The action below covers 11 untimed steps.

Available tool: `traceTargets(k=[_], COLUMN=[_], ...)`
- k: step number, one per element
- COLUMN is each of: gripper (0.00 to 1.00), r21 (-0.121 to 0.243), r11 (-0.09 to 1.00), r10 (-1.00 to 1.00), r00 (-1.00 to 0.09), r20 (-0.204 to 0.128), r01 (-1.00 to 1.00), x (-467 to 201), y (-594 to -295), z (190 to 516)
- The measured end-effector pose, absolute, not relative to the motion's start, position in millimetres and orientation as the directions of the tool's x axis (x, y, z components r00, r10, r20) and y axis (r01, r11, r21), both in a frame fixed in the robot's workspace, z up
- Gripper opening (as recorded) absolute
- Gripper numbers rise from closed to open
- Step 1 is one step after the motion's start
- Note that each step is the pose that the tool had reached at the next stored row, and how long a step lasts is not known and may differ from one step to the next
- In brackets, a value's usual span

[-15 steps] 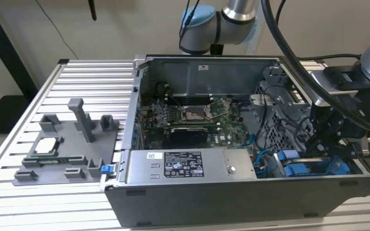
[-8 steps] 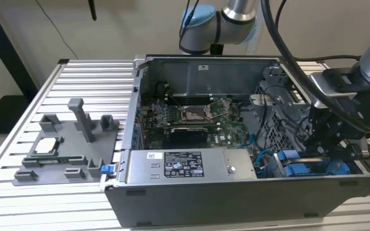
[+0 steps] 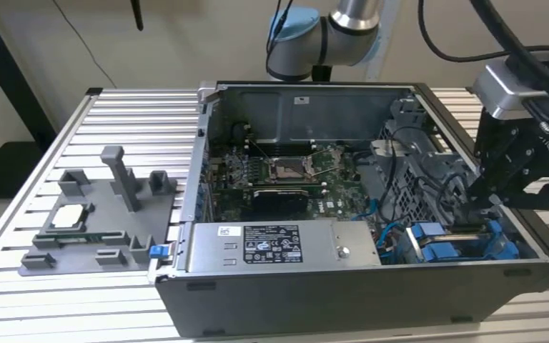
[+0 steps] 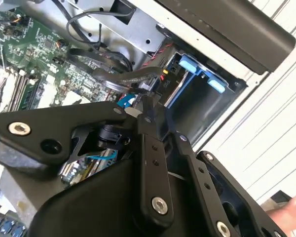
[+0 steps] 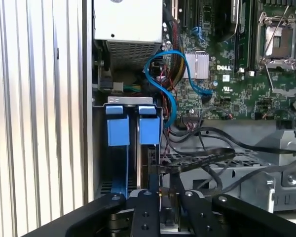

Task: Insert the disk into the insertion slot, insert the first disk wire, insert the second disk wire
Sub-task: 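Insert the second disk wire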

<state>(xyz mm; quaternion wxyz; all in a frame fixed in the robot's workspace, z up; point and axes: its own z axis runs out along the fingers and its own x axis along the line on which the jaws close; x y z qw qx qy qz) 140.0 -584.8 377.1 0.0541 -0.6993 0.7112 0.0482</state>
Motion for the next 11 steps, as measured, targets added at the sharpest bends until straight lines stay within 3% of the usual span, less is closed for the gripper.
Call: traceTargets(k=[11], gripper=[1.0], r21=[-0.007], r11=[0.017], r10=[-0.989], r00=[-0.016], r20=[-0.144], r01=[-1.0], x=[140.0], y=[-584.9], z=[388.8])
